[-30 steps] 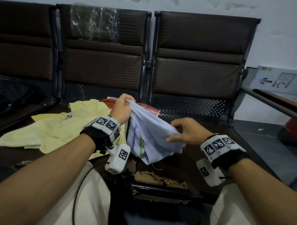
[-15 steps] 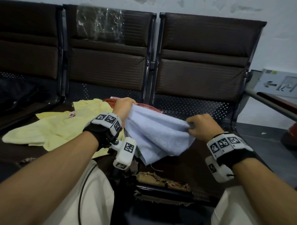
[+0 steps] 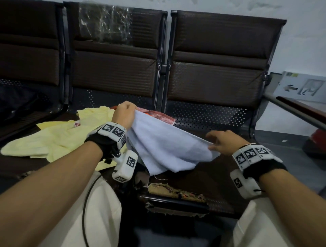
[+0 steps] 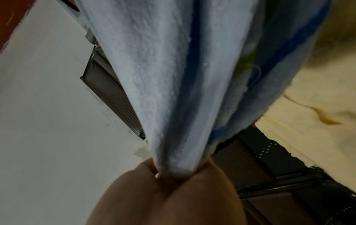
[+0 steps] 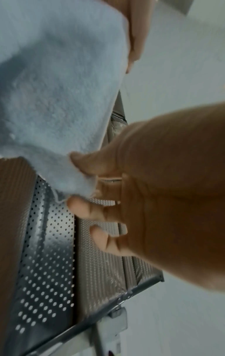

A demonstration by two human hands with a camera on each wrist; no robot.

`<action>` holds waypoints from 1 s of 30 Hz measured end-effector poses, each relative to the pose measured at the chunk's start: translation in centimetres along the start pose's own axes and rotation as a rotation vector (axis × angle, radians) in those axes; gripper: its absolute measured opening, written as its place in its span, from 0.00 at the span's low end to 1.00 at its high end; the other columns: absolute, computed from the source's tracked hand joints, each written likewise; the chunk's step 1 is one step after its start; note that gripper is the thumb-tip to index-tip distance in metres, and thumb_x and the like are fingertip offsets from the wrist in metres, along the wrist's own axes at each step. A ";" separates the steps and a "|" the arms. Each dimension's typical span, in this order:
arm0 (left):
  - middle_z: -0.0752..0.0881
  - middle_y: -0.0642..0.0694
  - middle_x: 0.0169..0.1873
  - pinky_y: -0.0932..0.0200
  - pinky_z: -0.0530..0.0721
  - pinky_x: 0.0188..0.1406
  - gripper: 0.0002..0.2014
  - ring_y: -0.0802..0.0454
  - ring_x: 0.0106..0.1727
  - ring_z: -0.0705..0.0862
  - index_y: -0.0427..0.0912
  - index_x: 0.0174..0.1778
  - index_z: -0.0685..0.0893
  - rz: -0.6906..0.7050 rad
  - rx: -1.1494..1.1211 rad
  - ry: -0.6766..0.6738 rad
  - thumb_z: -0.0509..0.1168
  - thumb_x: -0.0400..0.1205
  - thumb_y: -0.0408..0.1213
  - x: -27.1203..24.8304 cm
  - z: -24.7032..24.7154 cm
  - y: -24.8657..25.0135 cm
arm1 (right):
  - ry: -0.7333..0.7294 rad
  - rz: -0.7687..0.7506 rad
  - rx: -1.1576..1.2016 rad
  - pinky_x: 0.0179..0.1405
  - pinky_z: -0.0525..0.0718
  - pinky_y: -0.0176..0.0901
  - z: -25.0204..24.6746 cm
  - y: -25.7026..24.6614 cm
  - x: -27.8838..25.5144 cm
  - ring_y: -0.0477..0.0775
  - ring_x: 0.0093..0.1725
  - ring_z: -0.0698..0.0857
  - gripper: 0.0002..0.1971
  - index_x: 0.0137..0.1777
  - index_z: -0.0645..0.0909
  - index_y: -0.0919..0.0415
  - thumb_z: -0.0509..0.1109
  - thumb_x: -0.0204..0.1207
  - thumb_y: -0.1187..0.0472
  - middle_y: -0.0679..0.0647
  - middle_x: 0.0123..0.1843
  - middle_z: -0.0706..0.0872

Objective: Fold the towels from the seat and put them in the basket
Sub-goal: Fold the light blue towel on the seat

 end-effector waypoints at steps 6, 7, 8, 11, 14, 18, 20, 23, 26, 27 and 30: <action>0.85 0.38 0.57 0.62 0.72 0.54 0.14 0.44 0.59 0.81 0.35 0.56 0.82 0.212 0.126 0.026 0.52 0.85 0.29 -0.6 -0.4 0.6 | 0.276 0.013 0.160 0.51 0.80 0.43 -2.2 0.7 -0.2 0.49 0.49 0.78 0.09 0.38 0.90 0.57 0.84 0.60 0.57 0.51 0.50 0.75; 0.85 0.38 0.56 0.62 0.73 0.54 0.13 0.43 0.59 0.81 0.35 0.58 0.82 0.233 0.144 0.033 0.53 0.85 0.29 -0.6 -0.7 0.6 | 0.307 0.016 0.195 0.51 0.78 0.40 -2.5 1.0 -0.4 0.48 0.50 0.76 0.10 0.36 0.89 0.57 0.85 0.58 0.56 0.51 0.50 0.74; 0.85 0.37 0.55 0.61 0.74 0.54 0.13 0.42 0.58 0.82 0.36 0.59 0.82 0.250 0.166 0.034 0.55 0.84 0.29 -0.5 -0.9 0.5 | 0.319 0.022 0.219 0.50 0.76 0.38 -2.6 1.3 -0.5 0.48 0.50 0.76 0.11 0.34 0.88 0.57 0.86 0.57 0.56 0.50 0.50 0.74; 0.86 0.37 0.56 0.60 0.75 0.57 0.15 0.41 0.59 0.82 0.38 0.64 0.82 0.298 0.249 0.003 0.59 0.83 0.28 -0.7 -0.8 0.7 | 0.344 0.055 0.270 0.37 0.73 0.36 -3.0 2.0 -0.7 0.52 0.43 0.80 0.12 0.31 0.83 0.60 0.84 0.62 0.55 0.51 0.38 0.80; 0.87 0.36 0.56 0.58 0.75 0.59 0.13 0.39 0.61 0.82 0.39 0.61 0.84 0.334 0.337 -0.058 0.59 0.83 0.29 -1.3 0.2 1.3 | 0.477 0.096 0.437 0.37 0.72 0.40 -5.0 2.4 -1.2 0.56 0.41 0.81 0.08 0.40 0.81 0.63 0.75 0.73 0.59 0.56 0.37 0.82; 0.86 0.35 0.48 0.57 0.74 0.46 0.09 0.39 0.51 0.82 0.40 0.50 0.82 0.329 0.333 -0.080 0.57 0.84 0.31 -2.1 0.2 3.0 | 0.734 0.101 0.733 0.36 0.74 0.30 -9.7 2.6 -2.7 0.50 0.39 0.80 0.05 0.48 0.82 0.63 0.72 0.75 0.62 0.55 0.41 0.82; 0.85 0.35 0.48 0.54 0.75 0.43 0.08 0.41 0.47 0.80 0.39 0.50 0.80 0.314 0.315 -0.076 0.56 0.84 0.31 -2.3 -0.5 4.2 | 0.841 0.089 0.767 0.39 0.73 0.29 -12.4 2.2 -3.8 0.48 0.43 0.81 0.08 0.50 0.85 0.63 0.73 0.74 0.60 0.53 0.42 0.84; 0.84 0.35 0.49 0.50 0.78 0.42 0.07 0.39 0.47 0.81 0.38 0.50 0.79 0.324 0.246 -0.058 0.56 0.83 0.31 -2.5 -1.9 7.0 | 0.959 0.065 0.806 0.45 0.76 0.35 -15.8 1.6 -5.8 0.47 0.44 0.83 0.09 0.48 0.88 0.60 0.75 0.71 0.57 0.51 0.40 0.87; 0.85 0.34 0.51 0.55 0.74 0.45 0.08 0.37 0.54 0.81 0.37 0.52 0.80 0.341 0.159 -0.025 0.56 0.82 0.31 -2.9 -3.7 10.2 | 1.048 0.102 0.860 0.47 0.79 0.37 -18.1 1.6 -7.7 0.46 0.43 0.84 0.08 0.45 0.89 0.57 0.77 0.69 0.55 0.49 0.38 0.87; 0.85 0.34 0.52 0.57 0.73 0.46 0.09 0.37 0.56 0.81 0.36 0.52 0.81 0.342 0.141 -0.015 0.56 0.82 0.31 -3.1 -4.3 11.2 | 1.061 0.108 0.872 0.48 0.80 0.37 -18.6 1.5 -8.2 0.46 0.43 0.84 0.08 0.45 0.89 0.57 0.77 0.69 0.55 0.50 0.38 0.88; 0.85 0.34 0.54 0.56 0.74 0.50 0.10 0.37 0.59 0.81 0.36 0.53 0.82 0.343 0.105 -0.001 0.56 0.82 0.31 -3.5 -6.1 14.1 | 1.094 0.099 0.893 0.47 0.79 0.36 -20.3 1.2 -10.0 0.45 0.42 0.84 0.05 0.42 0.88 0.57 0.77 0.69 0.57 0.52 0.38 0.88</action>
Point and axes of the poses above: each hand's wrist, its own x-axis towards the middle knuckle, its own z-axis out of the palm, y = z × x, the point moved 7 cm from there along x, towards the middle knuckle
